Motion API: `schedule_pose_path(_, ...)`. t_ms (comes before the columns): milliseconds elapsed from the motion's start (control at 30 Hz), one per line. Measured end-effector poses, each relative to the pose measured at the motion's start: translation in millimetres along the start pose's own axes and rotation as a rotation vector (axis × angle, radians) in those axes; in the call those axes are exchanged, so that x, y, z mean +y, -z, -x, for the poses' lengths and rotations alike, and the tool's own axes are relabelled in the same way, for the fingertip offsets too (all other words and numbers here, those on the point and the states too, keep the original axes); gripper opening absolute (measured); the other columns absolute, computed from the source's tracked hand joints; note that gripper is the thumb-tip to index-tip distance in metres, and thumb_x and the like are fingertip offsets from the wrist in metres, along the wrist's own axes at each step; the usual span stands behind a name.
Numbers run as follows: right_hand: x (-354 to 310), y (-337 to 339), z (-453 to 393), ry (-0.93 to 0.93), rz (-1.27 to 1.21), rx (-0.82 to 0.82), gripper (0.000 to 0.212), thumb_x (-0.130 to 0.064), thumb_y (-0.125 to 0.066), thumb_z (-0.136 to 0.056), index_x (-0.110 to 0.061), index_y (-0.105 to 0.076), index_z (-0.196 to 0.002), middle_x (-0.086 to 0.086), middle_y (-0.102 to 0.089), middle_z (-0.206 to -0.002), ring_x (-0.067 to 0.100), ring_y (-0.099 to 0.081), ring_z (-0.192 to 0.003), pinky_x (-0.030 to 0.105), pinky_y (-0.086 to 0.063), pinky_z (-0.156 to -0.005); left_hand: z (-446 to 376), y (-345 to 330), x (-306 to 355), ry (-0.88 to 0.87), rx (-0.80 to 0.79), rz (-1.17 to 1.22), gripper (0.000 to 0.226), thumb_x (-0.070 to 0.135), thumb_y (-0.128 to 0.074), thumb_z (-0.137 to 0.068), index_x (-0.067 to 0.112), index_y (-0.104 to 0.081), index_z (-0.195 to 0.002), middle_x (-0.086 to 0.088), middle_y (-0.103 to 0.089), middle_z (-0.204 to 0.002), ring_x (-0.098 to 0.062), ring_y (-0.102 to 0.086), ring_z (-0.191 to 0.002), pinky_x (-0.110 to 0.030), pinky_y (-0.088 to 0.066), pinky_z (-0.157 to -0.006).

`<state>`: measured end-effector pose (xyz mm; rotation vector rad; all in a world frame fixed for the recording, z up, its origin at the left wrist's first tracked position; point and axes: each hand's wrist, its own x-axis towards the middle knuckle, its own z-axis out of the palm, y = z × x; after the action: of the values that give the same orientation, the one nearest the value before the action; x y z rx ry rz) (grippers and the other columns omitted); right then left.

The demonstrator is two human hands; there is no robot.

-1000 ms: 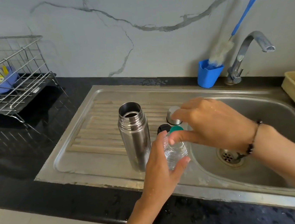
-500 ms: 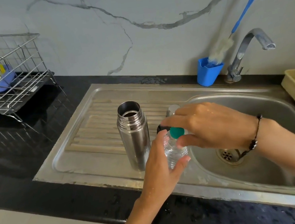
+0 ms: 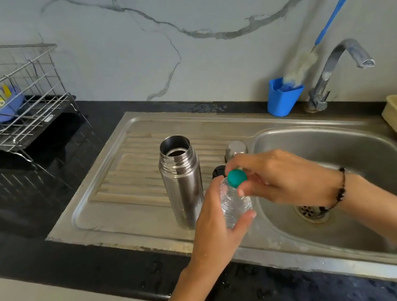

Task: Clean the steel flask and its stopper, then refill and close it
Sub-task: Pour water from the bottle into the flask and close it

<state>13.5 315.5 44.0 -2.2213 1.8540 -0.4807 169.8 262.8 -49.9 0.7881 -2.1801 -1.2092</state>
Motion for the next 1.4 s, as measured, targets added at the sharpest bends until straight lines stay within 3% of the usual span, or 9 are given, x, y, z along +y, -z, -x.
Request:
schedule_pose_path(100,24.5,-18.5,28.1,-0.232,-0.395,-0.045,0.056,-0.031,-0.067,-0.082,-0.039,-0.036,-0.127,-0.011,-0.053,-0.098,0.006,-0.056,-0.081,0.022,-0.052,-0.068,2.4,10.4,5.3,0.047,-0.131,-0.074,0.073,0.040,-0.066,-0.085,0.054,-0.012,-0.132,0.031,-0.030,-0.140,0.018,-0.029,-0.126,-0.003,-0.024,-0.100)
schedule_pose_path(200,25.6,-57.0,49.4,-0.400,-0.439,-0.142,0.070,-0.009,-0.068,-0.080,-0.052,-0.027,-0.117,-0.017,-0.046,-0.111,0.002,-0.054,-0.094,0.023,-0.053,-0.079,2.3,16.1,14.3,0.111,-0.222,-0.218,0.084,0.039,-0.059,-0.091,0.040,0.003,-0.148,0.015,-0.025,-0.154,-0.002,-0.029,-0.137,-0.022,-0.025,-0.109)
schedule_pose_path(367,15.0,-77.6,40.4,-0.486,-0.422,0.032,0.062,-0.024,-0.070,-0.080,-0.037,-0.032,-0.127,-0.007,-0.063,-0.105,0.003,-0.063,-0.091,0.022,-0.052,-0.084,-7.3,13.8,54.8,0.146,-0.179,-0.388,0.081,0.038,-0.055,-0.094,0.030,0.002,-0.151,0.011,-0.036,-0.149,-0.006,-0.038,-0.133,-0.018,-0.029,-0.104)
schedule_pose_path(467,25.0,-38.5,29.8,-0.508,-0.375,0.162,0.047,-0.026,-0.074,-0.075,-0.042,-0.042,-0.104,-0.009,-0.067,-0.088,0.006,-0.065,-0.081,0.026,-0.052,-0.076,-26.5,11.1,76.6,0.127,-0.068,-0.312,0.078,0.038,-0.059,-0.091,0.028,-0.011,-0.151,0.013,-0.042,-0.145,-0.004,-0.042,-0.130,-0.015,-0.030,-0.103)
schedule_pose_path(600,66.0,18.1,-4.3,-0.539,-0.232,0.259,0.045,-0.023,-0.075,-0.076,-0.024,-0.045,-0.109,-0.003,-0.065,-0.088,0.010,-0.062,-0.077,0.016,-0.048,-0.066,-94.4,-3.5,95.3,0.043,0.091,-0.178,0.069,0.026,-0.061,-0.091,0.021,-0.023,-0.149,0.003,-0.047,-0.144,-0.014,-0.046,-0.129,-0.027,-0.035,-0.106)
schedule_pose_path(700,116.0,48.0,-42.6,-0.539,-0.215,0.351,0.037,-0.019,-0.074,-0.075,-0.015,-0.049,-0.101,0.000,-0.063,-0.084,0.014,-0.061,-0.074,0.026,-0.048,-0.066,-165.8,-18.8,102.4,0.063,0.163,-0.122,0.055,0.014,-0.061,-0.090,0.013,-0.036,-0.139,-0.007,-0.055,-0.132,-0.024,-0.052,-0.121,-0.031,-0.041,-0.099)
schedule_pose_path(800,164.3,63.1,-83.6,-0.558,-0.166,0.351,0.035,-0.019,-0.071,-0.076,-0.013,-0.052,-0.105,0.002,-0.061,-0.088,0.015,-0.053,-0.078,0.021,-0.037,-0.061,-235.0,-31.9,98.8,0.148,0.186,-0.146,0.045,0.009,-0.059,-0.089,0.006,-0.040,-0.129,-0.014,-0.058,-0.121,-0.031,-0.055,-0.113,-0.036,-0.045,-0.092)
schedule_pose_path(967,234.4,59.2,-141.2,-0.655,-0.138,0.282,0.049,-0.020,-0.072,-0.075,-0.007,-0.052,-0.119,0.013,-0.062,-0.116,0.030,-0.057,-0.106,0.030,-0.042,-0.080,-318.3,-44.8,82.1,0.312,0.150,-0.152,0.046,0.006,-0.059,-0.087,0.003,-0.040,-0.129,-0.018,-0.055,-0.125,-0.034,-0.055,-0.113,-0.040,-0.047,-0.093)
schedule_pose_path(1400,286.4,32.0,-195.0,-0.704,-0.186,0.291,0.043,-0.012,-0.062,-0.083,-0.004,-0.045,-0.120,0.016,-0.060,-0.108,0.031,-0.058,-0.097,0.031,-0.043,-0.073,-396.5,-36.1,39.4,0.305,0.062,-0.278,0.038,0.008,-0.059,-0.085,0.000,-0.047,-0.120,-0.017,-0.058,-0.113,-0.031,-0.058,-0.101,-0.037,-0.049,-0.081)
